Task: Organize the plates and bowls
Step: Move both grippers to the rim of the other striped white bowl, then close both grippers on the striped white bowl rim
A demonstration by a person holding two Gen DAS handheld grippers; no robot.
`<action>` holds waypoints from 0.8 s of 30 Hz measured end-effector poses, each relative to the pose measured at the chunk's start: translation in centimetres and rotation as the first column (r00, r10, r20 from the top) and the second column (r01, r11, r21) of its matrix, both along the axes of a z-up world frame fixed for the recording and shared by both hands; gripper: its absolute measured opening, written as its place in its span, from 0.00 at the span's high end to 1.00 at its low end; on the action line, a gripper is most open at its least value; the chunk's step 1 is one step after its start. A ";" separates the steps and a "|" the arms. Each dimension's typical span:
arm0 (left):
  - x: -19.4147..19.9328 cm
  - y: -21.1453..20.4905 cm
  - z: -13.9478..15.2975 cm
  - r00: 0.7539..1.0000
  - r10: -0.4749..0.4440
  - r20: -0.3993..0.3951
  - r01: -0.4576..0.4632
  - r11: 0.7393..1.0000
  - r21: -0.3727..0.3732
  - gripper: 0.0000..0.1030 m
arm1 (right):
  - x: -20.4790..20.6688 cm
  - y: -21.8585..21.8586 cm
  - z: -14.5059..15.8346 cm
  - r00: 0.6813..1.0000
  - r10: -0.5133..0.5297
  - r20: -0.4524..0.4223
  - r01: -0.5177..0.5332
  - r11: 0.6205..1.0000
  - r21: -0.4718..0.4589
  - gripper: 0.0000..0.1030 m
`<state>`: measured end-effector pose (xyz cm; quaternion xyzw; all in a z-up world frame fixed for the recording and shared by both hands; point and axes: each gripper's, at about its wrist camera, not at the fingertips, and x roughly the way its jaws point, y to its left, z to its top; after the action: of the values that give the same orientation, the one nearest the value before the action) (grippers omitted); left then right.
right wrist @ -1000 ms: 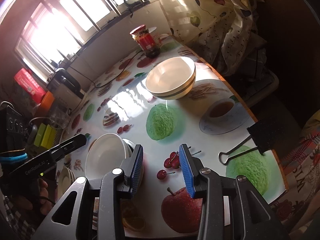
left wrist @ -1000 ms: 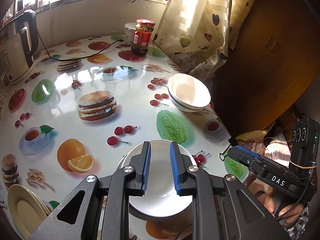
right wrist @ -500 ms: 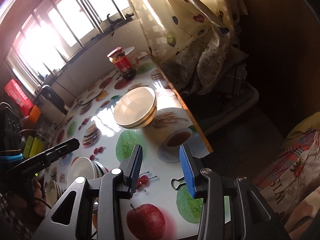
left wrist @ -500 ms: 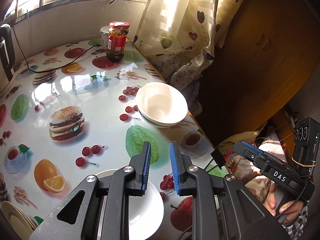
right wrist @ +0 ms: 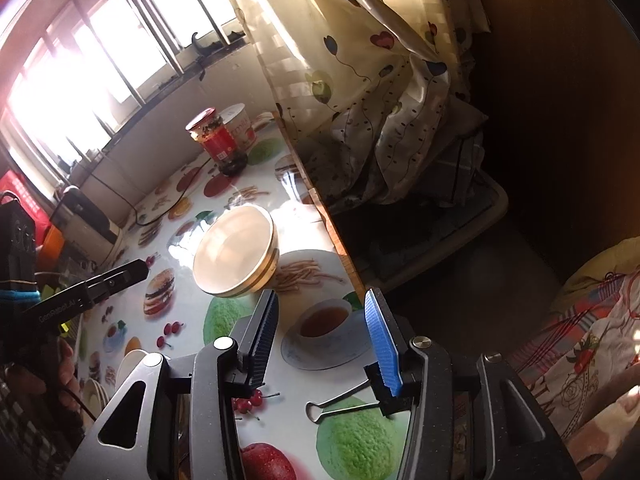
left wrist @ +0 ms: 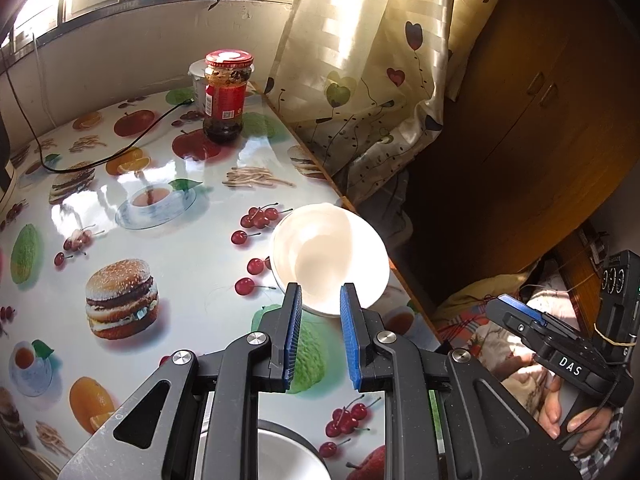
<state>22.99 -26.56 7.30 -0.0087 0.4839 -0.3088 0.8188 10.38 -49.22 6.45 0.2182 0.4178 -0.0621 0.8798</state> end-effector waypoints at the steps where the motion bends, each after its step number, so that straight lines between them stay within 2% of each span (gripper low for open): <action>1: 0.5 0.0 -0.5 1.000 0.001 -0.019 -0.001 1.000 -0.004 0.80 | 0.5 -0.1 -0.1 1.000 0.001 -0.009 -0.001 1.000 -0.005 0.56; 8: 2.7 -0.8 -2.3 0.998 0.024 -0.055 -0.022 0.999 0.040 0.80 | 4.0 -0.5 -1.0 0.997 0.055 -0.046 -0.055 0.998 0.002 0.56; 14: 3.7 -1.4 -3.1 0.997 0.029 -0.077 -0.026 0.999 0.036 0.80 | 7.0 -0.6 -2.7 0.994 0.094 -0.061 -0.087 0.991 0.100 0.56; 24: 4.8 -1.5 -4.8 0.991 0.050 -0.121 -0.044 0.998 0.048 0.80 | 10.2 1.2 -4.0 0.986 0.152 -0.072 -0.148 0.987 0.064 0.56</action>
<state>27.76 -28.10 2.49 -0.0207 0.5397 -0.2774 0.7946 20.56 -47.97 2.41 0.2091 0.4683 0.0083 0.8585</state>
